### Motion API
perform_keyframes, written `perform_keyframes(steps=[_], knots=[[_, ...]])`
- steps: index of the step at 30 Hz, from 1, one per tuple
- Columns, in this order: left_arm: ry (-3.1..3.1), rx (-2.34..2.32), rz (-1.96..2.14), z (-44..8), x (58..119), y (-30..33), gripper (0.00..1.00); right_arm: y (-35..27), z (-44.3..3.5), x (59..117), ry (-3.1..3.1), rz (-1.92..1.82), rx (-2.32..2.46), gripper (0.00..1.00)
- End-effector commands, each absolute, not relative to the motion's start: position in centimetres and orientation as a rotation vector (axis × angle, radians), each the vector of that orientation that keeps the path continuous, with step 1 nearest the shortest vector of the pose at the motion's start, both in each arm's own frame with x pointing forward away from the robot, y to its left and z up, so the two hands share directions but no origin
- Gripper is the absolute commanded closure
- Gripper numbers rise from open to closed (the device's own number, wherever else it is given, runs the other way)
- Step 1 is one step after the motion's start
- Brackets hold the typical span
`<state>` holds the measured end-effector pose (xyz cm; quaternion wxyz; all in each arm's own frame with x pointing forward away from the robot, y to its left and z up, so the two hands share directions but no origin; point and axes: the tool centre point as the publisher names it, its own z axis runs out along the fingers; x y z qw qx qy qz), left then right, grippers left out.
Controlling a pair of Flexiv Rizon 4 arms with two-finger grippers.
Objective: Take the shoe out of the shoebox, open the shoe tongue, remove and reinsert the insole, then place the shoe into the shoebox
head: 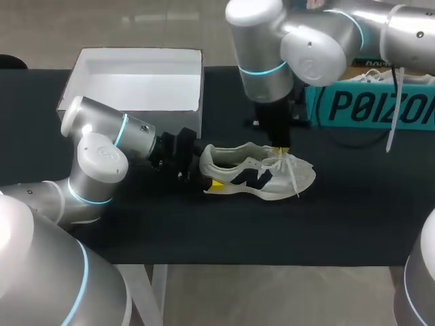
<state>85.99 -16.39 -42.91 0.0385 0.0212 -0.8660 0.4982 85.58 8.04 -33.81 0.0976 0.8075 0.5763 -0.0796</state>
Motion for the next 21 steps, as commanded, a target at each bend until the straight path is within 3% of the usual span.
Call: perform_keyframes(steps=[1, 10, 11, 12, 13, 14, 15, 16, 21], knots=[[-2.659, 0.067, 1.527, -42.9, 85.9, -16.4, 1.00, 6.0, -34.2, 85.4, 1.632, -0.283, 2.395, 1.00], [-2.659, 0.067, 1.527, -42.9, 85.9, -16.4, 1.00, 3.6, -36.5, 85.3, 1.532, -0.368, 2.406, 1.00], [-2.659, 0.067, 1.527, -42.9, 85.9, -16.4, 1.00, 3.6, -36.8, 85.3, 1.546, -0.374, 2.410, 0.91], [-2.659, 0.067, 1.527, -42.9, 85.9, -16.4, 1.00, 3.7, -37.0, 85.4, 1.559, -0.378, 2.410, 0.64], [-2.659, 0.067, 1.527, -42.9, 85.9, -16.4, 1.00, 3.7, -37.3, 85.4, 1.562, -0.387, 2.406, 0.52], [-2.659, 0.067, 1.527, -42.9, 85.9, -16.4, 1.00, 3.8, -37.5, 85.5, 1.574, -0.392, 2.413, 0.50], [-2.659, 0.067, 1.527, -42.9, 85.9, -16.4, 1.00, 3.8, -37.6, 85.5, 1.590, -0.382, 2.431, 0.37], [-2.659, 0.067, 1.527, -42.9, 85.9, -16.4, 1.00, 3.8, -37.5, 85.4, 1.593, -0.376, 2.443, 0.00], [-2.659, 0.067, 1.527, -42.9, 85.9, -16.4, 1.00, 4.5, -34.4, 84.9, 1.731, -0.285, 2.429, 0.00]])
